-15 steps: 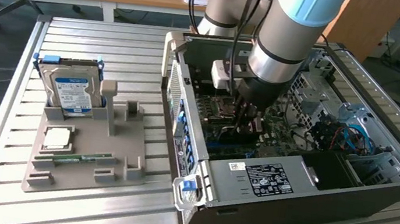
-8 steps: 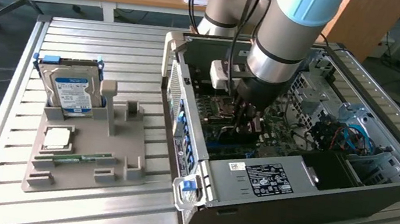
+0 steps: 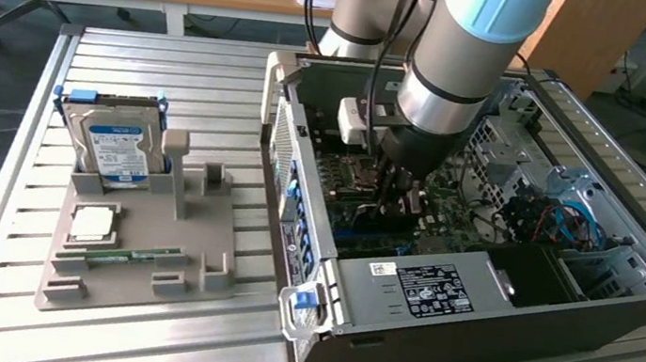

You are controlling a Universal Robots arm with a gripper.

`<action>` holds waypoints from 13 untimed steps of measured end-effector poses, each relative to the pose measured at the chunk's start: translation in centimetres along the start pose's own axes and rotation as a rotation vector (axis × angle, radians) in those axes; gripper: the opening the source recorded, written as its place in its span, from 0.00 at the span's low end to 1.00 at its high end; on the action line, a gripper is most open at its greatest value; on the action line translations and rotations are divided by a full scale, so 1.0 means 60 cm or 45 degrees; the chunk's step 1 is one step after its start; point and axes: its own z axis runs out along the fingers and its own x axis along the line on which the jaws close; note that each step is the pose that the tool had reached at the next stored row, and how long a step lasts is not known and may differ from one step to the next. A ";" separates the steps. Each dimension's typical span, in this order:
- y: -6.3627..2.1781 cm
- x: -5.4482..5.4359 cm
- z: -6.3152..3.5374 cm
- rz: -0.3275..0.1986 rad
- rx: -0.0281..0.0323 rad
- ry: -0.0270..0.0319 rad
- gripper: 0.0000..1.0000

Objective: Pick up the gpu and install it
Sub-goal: 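Insert the gpu into the slot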

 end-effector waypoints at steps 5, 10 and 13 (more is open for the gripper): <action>0.000 0.000 0.000 0.000 0.0000 -0.0005 0.27; 0.001 0.000 0.000 0.001 -0.0016 -0.0012 0.27; 0.000 0.000 0.000 0.000 0.0001 -0.0006 0.33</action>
